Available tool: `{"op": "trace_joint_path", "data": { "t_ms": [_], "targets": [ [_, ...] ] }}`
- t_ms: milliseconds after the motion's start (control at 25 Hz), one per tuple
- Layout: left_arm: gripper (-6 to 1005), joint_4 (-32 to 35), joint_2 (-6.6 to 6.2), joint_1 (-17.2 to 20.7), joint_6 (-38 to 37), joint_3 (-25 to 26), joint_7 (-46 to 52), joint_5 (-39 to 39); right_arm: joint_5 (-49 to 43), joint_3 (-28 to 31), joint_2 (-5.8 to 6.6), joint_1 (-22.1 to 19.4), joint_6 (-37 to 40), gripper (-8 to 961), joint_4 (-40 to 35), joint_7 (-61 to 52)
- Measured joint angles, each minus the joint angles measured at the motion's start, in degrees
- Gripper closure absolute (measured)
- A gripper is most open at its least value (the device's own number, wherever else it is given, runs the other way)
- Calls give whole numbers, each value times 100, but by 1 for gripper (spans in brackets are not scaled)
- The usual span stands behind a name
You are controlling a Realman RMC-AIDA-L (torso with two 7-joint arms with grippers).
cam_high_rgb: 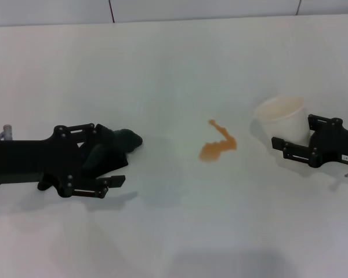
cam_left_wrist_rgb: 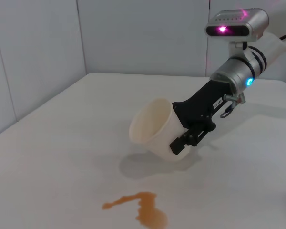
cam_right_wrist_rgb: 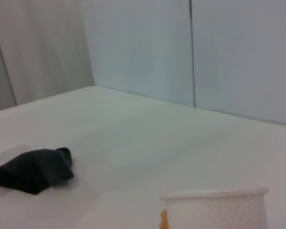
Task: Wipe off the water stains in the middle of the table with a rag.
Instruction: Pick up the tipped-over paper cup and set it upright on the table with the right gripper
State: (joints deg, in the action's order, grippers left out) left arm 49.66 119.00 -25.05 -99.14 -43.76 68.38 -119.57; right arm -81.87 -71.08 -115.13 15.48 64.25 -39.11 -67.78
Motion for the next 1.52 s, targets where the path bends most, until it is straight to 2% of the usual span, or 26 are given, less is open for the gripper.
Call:
{"op": "trace_joint_path", "data": {
  "t_ms": [1280, 1520],
  "targets": [
    [137, 0, 0, 0, 52, -17, -35, 5, 37, 33, -10, 71, -120, 274, 260, -59],
    [137, 0, 0, 0, 53, -13, -35, 4, 56, 38, -8, 41, -121, 247, 268, -59]
  ]
}}
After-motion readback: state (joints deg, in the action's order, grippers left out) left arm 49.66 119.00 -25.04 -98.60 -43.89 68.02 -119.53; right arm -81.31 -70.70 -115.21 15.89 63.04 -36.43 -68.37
